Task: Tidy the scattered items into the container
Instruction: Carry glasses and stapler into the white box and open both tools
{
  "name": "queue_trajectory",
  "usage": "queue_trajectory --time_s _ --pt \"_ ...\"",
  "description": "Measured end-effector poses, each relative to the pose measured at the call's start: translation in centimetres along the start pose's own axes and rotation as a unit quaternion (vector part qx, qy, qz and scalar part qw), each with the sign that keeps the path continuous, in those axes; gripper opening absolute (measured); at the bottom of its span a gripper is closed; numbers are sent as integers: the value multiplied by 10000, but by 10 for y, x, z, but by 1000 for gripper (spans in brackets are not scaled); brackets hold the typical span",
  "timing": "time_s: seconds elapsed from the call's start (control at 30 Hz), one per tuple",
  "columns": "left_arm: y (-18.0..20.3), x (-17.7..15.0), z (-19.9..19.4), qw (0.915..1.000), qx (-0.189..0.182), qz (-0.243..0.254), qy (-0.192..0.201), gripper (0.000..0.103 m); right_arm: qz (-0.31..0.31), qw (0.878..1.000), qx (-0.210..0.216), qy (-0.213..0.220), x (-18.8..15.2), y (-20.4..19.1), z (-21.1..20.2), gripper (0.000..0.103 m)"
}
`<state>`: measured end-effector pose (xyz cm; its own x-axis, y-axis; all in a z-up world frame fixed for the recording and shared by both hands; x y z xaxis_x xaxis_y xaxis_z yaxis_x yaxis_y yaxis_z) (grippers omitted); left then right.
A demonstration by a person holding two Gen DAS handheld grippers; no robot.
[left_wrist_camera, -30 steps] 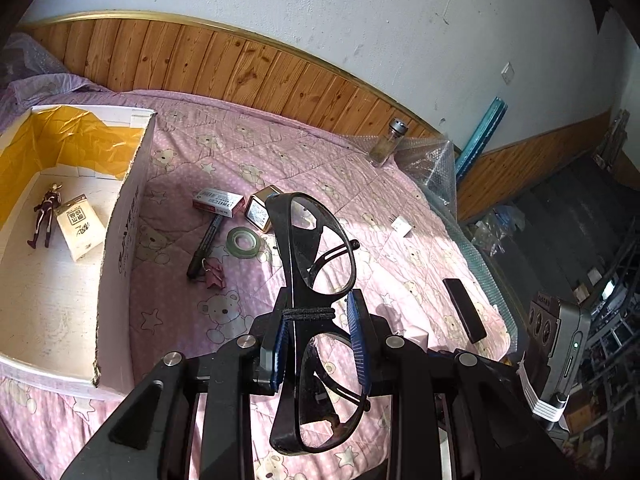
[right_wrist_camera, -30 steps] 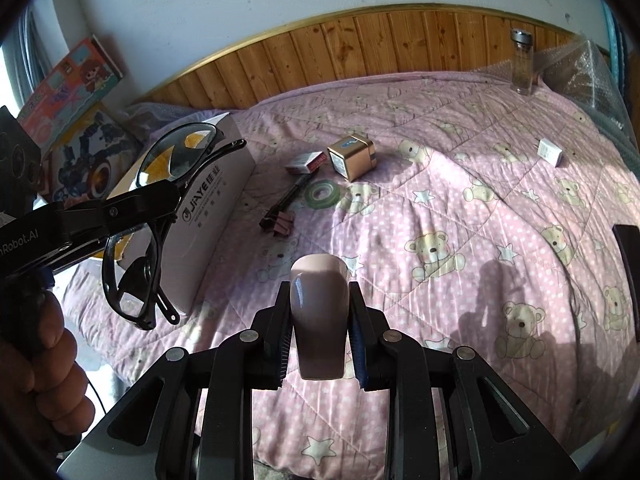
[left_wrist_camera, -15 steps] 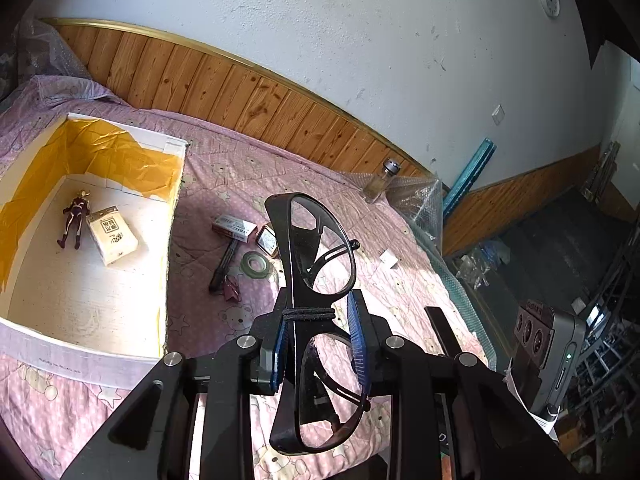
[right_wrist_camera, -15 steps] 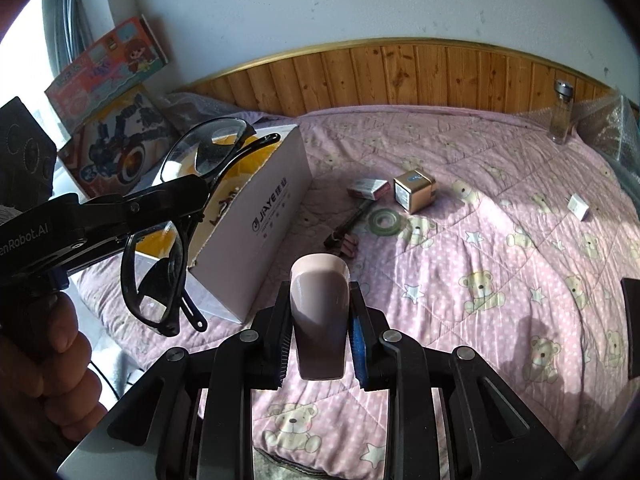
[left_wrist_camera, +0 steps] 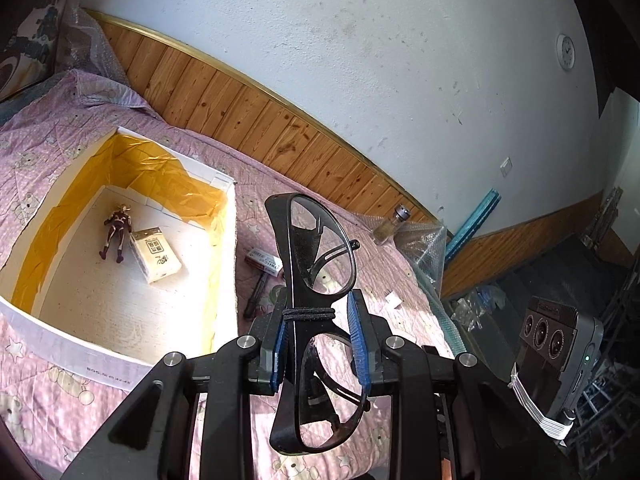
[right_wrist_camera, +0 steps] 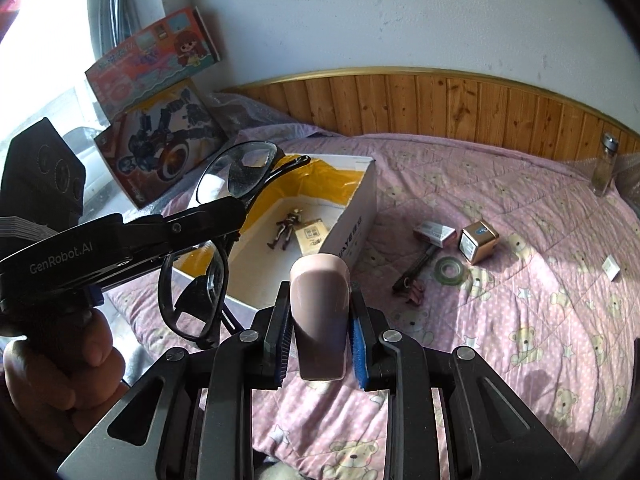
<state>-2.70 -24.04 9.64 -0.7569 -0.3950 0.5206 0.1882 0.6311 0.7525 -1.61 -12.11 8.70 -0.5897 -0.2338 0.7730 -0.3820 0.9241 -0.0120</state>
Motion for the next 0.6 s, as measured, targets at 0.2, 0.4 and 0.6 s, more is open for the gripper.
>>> queue_trajectory --time_s 0.2,0.4,0.6 --pt "-20 23 -16 9995 70 -222 217 28 -175 9997 142 95 25 -19 9 26" --pt "-35 47 -29 9983 199 -319 445 28 -395 9987 291 164 47 -37 21 26" --pt "-49 69 -36 9969 373 -333 610 28 -457 9978 450 138 60 -47 39 26"
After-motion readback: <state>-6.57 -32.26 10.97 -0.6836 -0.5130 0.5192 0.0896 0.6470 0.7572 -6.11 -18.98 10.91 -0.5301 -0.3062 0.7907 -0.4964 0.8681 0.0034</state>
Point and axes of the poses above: each gripper's, at about its wrist camera, not at the fingertips, and z roughly the way its jaws point, y to its right, x to its top, the point moved 6 cm from there along z, roughly the way its jaws point, and after that the axes turned 12 degrees about -z, right-handed, at the moved point
